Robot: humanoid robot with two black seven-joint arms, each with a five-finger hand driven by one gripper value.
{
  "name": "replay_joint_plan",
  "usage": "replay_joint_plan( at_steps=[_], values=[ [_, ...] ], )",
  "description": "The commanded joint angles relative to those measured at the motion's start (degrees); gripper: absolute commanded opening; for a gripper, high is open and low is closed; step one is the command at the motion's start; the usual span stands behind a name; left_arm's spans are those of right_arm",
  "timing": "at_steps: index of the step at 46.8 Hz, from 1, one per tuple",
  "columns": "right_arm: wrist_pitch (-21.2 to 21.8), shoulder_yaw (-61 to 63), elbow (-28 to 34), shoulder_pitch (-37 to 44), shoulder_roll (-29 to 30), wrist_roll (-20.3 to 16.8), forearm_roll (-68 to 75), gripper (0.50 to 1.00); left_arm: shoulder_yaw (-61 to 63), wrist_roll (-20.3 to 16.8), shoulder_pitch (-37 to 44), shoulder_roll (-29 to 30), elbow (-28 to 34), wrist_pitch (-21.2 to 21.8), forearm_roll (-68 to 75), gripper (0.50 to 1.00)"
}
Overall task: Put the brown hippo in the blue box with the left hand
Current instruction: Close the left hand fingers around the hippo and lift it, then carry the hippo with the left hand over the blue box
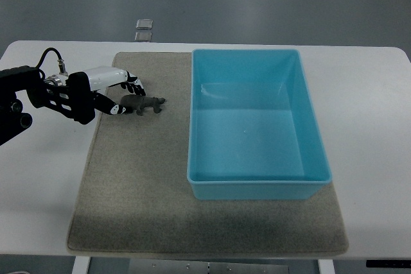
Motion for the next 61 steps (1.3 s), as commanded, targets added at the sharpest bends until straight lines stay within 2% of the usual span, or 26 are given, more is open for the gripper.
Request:
replay_joint_plan(
  at_steps=[1,8,13,17,19,29,61],
  values=[
    [0.1,0.0,0.0,0.0,0.0,0.0,0.1,0.936,0.0,0.1,0.0,0.0,0.0,0.2,0.0,0.647],
    [0.0,0.0,0.0,0.0,0.0,0.0,0.0,0.936,0.0,0.0,0.0,-0.3,0.0,0.2,0.0,0.63],
    [0.0,0.0,0.0,0.0,0.0,0.0,0.0,0.936,0.0,0.0,0.0,-0.3,0.0,0.2,0.3,0.578],
    [0.0,0.0,0.0,0.0,0.0,0.0,0.0,0.936,0.0,0.0,0.0,-0.4,0.0,0.2,0.4,0.512],
    [0.0,0.0,0.0,0.0,0.0,0.0,0.0,0.936,0.0,0.0,0.0,-0.4,0.0,0.2,0.7,0.5],
    [0.0,0.0,0.0,0.0,0.0,0.0,0.0,0.936,0.0,0.1,-0.6,-0.3,-0.1,2.4,0.6,0.5],
    [0.0,0.0,0.0,0.0,0.0,0.0,0.0,0.936,-3.9,0.0,-5.8,0.8,-1.2,2.5,0.0,0.5]
  ],
)
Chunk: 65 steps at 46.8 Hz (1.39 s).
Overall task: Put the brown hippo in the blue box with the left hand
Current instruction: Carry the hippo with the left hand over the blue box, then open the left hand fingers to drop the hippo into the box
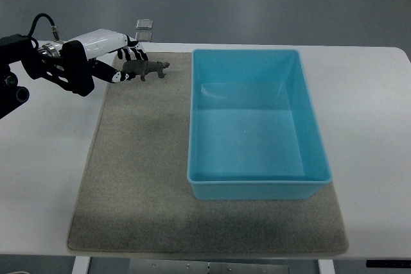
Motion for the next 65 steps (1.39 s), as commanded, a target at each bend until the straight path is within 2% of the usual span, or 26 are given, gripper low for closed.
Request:
replay_joint_plan(
  at_steps=[1,14,22,44,55,59,61,63,65],
  values=[
    [0.1,0.0,0.0,0.0,0.0,0.0,0.0,0.936,-1.2,0.0,-0.5,0.0,-0.5,-0.1,0.0,0.5],
    [0.0,0.0,0.0,0.0,0.0,0.0,0.1,0.936,-2.9,0.0,-2.4,-0.2,-5.4,-0.4,-0.4,0.5],
    [0.0,0.0,0.0,0.0,0.0,0.0,0.0,0.936,-2.8,0.0,-3.4,-2.5,-9.4,-0.8,-0.3,0.5],
    [0.0,0.0,0.0,0.0,0.0,0.0,0.1,0.936,0.5,0.1,-4.9,-14.6,-9.2,-2.8,0.5,0.5],
    [0.0,0.0,0.0,0.0,0.0,0.0,0.0,0.936,3.5,0.1,-4.9,-15.5,-9.0,-2.8,0.5,0.5],
    [0.0,0.0,0.0,0.0,0.0,0.0,0.1,0.936,3.6,0.1,-4.9,-15.5,-9.0,-2.8,0.5,0.516],
    [0.0,0.0,0.0,0.0,0.0,0.0,0.0,0.936,3.6,0.2,-4.8,-15.5,-9.0,-2.8,0.5,0.546],
    [0.0,0.0,0.0,0.0,0.0,0.0,0.0,0.936,3.6,0.1,-4.8,-15.5,-9.0,-2.8,0.5,0.555],
    [0.0,0.0,0.0,0.0,0.0,0.0,0.0,0.936,3.6,0.1,-4.7,-15.5,-9.0,-2.8,0.5,0.595]
  ],
)
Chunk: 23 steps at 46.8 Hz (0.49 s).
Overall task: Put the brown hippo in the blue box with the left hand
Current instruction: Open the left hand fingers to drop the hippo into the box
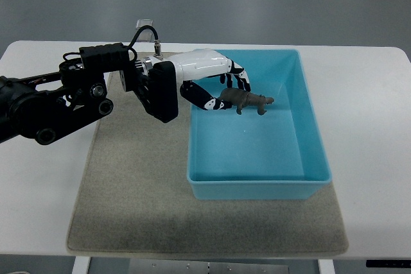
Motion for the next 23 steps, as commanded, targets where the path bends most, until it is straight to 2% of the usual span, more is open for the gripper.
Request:
replay_joint_plan(
  at_steps=[1,6,12,14,17,23],
  values=[
    [0.1,0.0,0.0,0.0,0.0,0.0,0.0,0.936,0.0,0.0,0.1,0.0,0.0,0.0,0.0,0.61],
    [0.0,0.0,0.0,0.0,0.0,0.0,-0.1,0.936,0.0,0.0,0.3,0.1,0.0,0.1,-0.1,0.737],
    [0.0,0.0,0.0,0.0,0.0,0.0,-0.1,0.936,-0.1,0.0,0.4,0.2,-0.2,0.1,-0.2,0.788],
    [0.0,0.0,0.0,0.0,0.0,0.0,-0.1,0.936,-0.1,0.0,0.4,0.2,-0.2,0.1,-0.4,0.863],
    [0.0,0.0,0.0,0.0,0.0,0.0,0.0,0.936,-0.3,0.0,0.5,0.2,-0.3,0.1,-0.7,0.93],
    [0.0,0.0,0.0,0.0,0.0,0.0,0.0,0.936,-0.6,0.0,0.6,0.2,-0.4,0.3,-0.9,0.96]
  ],
)
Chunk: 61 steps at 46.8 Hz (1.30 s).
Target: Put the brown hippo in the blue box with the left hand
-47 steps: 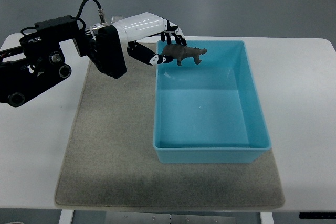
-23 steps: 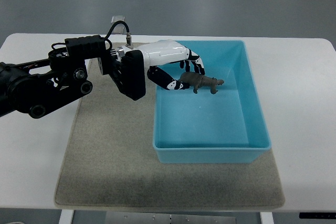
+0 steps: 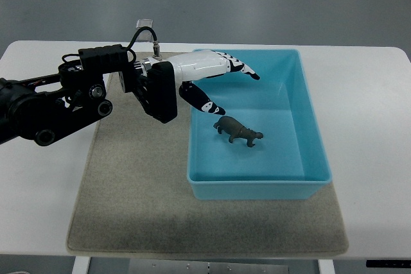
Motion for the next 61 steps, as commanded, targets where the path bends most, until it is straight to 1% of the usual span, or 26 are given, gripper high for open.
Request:
replay_joint_plan(
  at_steps=[1,3,5,13,19,27,30,36,39,47,61],
  values=[
    [0.0,0.0,0.0,0.0,0.0,0.0,-0.1,0.936,-0.2,0.0,0.1,0.0,-0.1,0.1,-0.1,0.96],
    [0.0,0.0,0.0,0.0,0.0,0.0,0.0,0.936,-0.3,0.0,0.1,0.0,-0.2,0.2,-0.2,0.969],
    [0.0,0.0,0.0,0.0,0.0,0.0,0.0,0.936,-0.3,0.0,0.1,0.0,-0.2,0.4,-0.2,0.994],
    [0.0,0.0,0.0,0.0,0.0,0.0,-0.1,0.936,-1.1,0.1,0.3,0.1,-0.1,0.9,-2.5,0.996],
    [0.0,0.0,0.0,0.0,0.0,0.0,0.0,0.936,-1.6,0.0,0.3,0.4,0.3,0.9,-11.1,0.996],
    [0.0,0.0,0.0,0.0,0.0,0.0,-0.1,0.936,-1.7,0.1,0.4,2.7,0.5,1.0,-24.5,0.996],
    [0.0,0.0,0.0,0.0,0.0,0.0,0.0,0.936,-1.7,0.1,0.5,3.3,1.0,2.1,-28.9,0.996],
    [0.0,0.0,0.0,0.0,0.0,0.0,0.0,0.936,-1.7,0.1,2.7,3.7,1.3,7.2,-35.0,0.996],
    [0.0,0.0,0.0,0.0,0.0,0.0,-0.1,0.936,-1.7,0.0,3.5,4.1,1.4,8.4,-36.1,0.996],
    [0.0,0.0,0.0,0.0,0.0,0.0,0.0,0.936,-1.8,0.1,5.2,5.5,2.4,8.8,-39.5,0.996],
    [0.0,0.0,0.0,0.0,0.0,0.0,0.0,0.936,-1.7,0.1,6.0,7.6,5.0,9.5,-53.5,0.999]
  ],
)
